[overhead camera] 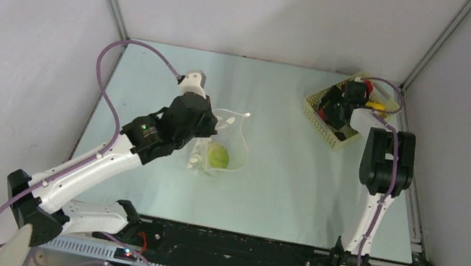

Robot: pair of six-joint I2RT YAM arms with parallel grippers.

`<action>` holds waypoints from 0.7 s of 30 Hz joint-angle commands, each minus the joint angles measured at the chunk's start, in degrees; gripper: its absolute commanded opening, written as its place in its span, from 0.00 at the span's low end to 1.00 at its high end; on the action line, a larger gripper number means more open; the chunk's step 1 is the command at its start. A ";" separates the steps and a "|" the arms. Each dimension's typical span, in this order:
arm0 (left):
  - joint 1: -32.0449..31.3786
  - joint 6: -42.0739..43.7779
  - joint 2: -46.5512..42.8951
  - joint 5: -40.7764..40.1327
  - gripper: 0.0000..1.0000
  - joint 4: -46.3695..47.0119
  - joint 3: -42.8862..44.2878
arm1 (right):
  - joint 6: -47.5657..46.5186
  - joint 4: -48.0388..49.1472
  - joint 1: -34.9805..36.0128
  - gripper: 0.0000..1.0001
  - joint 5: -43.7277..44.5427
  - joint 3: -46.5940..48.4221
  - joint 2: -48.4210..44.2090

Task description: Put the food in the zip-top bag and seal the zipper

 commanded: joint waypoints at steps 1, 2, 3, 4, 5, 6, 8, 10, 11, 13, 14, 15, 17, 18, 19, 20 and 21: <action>0.22 1.27 -0.43 -1.18 0.00 1.37 2.94 | -0.58 -2.90 0.06 0.79 2.92 2.73 1.70; 0.32 1.28 -0.37 -1.13 0.00 1.44 3.01 | -0.31 -2.96 -0.13 0.79 3.34 2.91 2.18; 0.27 1.29 -0.28 -1.03 0.00 1.43 3.06 | 0.09 -2.97 -0.17 0.79 3.65 3.00 2.68; 0.31 1.29 -0.21 -0.97 0.00 1.34 3.17 | 0.29 -2.80 -0.32 0.79 3.77 3.18 2.89; 0.31 1.29 -0.20 -0.91 0.00 1.30 3.18 | 0.72 -2.76 -0.36 0.79 4.04 3.31 3.32; 0.37 1.29 -0.17 -0.86 0.00 1.27 3.20 | 0.87 -2.68 -0.43 0.78 4.10 3.67 3.52; 0.29 1.23 -0.37 -1.06 0.00 1.17 3.14 | 1.08 -2.52 -0.48 0.77 4.33 4.18 4.02; 0.35 1.21 -0.52 -1.06 0.00 1.24 3.05 | 1.07 -2.27 -0.60 0.74 4.52 4.59 4.32; 0.36 1.20 -0.59 -0.99 0.00 1.25 3.03 | 1.04 -1.95 -0.71 0.71 4.69 4.72 4.35; 0.30 1.13 -0.72 -0.92 0.00 1.17 3.03 | 0.99 -1.72 -1.05 0.64 4.36 4.67 3.99; 0.30 1.07 -0.83 -0.85 0.00 1.06 3.03 | 1.07 -1.51 -1.25 0.61 4.01 4.45 3.37; 0.30 1.05 -0.88 -0.84 0.00 1.07 2.96 | 1.09 -0.94 -1.53 0.54 3.82 3.87 2.80; 0.27 0.90 -1.11 -0.68 0.00 1.16 2.75 | 1.05 0.30 -1.69 0.45 3.30 2.33 0.83; 0.28 0.84 -1.30 -0.57 0.00 1.25 2.63 | 0.80 0.55 -1.70 0.42 3.09 1.83 -0.74; 0.32 0.80 -1.42 -0.43 0.00 1.49 2.42 | 0.60 0.71 -1.71 0.39 3.05 1.06 -1.50; 0.31 0.66 -1.62 -0.16 0.00 1.64 2.28 | 0.40 0.58 -1.71 0.38 2.98 0.43 -3.12; 0.24 0.58 -1.71 -0.01 0.00 1.87 1.96 | 0.18 0.44 -1.76 0.36 2.91 0.13 -3.83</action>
